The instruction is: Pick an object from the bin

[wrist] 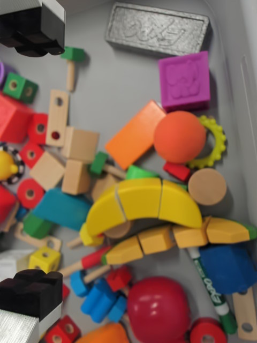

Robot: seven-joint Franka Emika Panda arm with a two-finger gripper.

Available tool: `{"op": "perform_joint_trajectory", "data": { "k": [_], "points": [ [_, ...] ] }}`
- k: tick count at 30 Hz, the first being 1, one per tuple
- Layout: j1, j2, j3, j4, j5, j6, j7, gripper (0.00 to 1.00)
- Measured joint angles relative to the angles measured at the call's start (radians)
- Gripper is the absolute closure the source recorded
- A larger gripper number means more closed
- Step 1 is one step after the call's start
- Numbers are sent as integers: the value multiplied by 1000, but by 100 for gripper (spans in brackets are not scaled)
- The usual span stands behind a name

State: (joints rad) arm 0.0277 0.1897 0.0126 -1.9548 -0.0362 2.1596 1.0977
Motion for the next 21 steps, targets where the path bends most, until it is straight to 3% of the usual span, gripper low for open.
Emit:
{"op": "perform_joint_trajectory", "data": {
  "k": [21],
  "points": [
    [73,72,12,-18,0,80,213,0]
  ]
}}
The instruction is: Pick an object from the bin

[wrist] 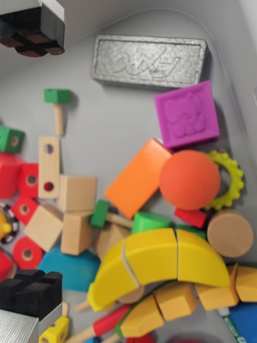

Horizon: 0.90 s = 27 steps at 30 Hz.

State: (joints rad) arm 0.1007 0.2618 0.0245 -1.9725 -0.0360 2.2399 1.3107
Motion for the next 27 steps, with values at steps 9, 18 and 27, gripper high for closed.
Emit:
{"op": "perform_joint_trajectory", "data": {
  "k": [9,18,27],
  "points": [
    [42,46,4,-1,1,42,113,0],
    [80,94,6,8,4,78,218,0],
    [124,153,7,29,7,114,329,0]
  ]
}}
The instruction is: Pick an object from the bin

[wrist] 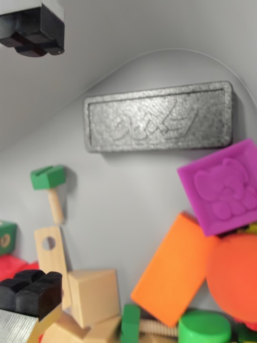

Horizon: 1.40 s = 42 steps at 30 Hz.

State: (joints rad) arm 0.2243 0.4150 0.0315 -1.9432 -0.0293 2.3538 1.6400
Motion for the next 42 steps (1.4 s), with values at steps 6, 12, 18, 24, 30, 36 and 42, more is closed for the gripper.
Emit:
{"op": "perform_joint_trajectory", "data": {
  "k": [6,12,18,24,30,36,42],
  "points": [
    [29,42,0,19,3,21,72,0],
    [54,85,1,37,5,48,129,0],
    [53,132,-1,37,5,92,132,0],
    [53,183,-1,42,5,138,133,0],
    [53,206,-1,52,5,171,133,0],
    [53,224,-2,65,5,201,133,0],
    [53,226,-2,67,5,205,133,0]
  ]
}}
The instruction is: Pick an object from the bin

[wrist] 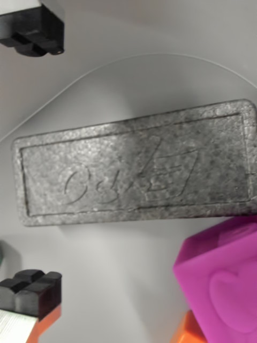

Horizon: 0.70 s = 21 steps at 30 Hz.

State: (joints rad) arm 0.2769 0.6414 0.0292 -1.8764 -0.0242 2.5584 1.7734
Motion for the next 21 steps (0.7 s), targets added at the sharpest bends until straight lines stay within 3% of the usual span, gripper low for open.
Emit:
{"op": "perform_joint_trajectory", "data": {
  "k": [12,13,21],
  "points": [
    [0,0,0,0,0,0,0,0],
    [0,0,0,0,0,0,0,100],
    [0,0,0,0,0,0,0,100]
  ]
}}
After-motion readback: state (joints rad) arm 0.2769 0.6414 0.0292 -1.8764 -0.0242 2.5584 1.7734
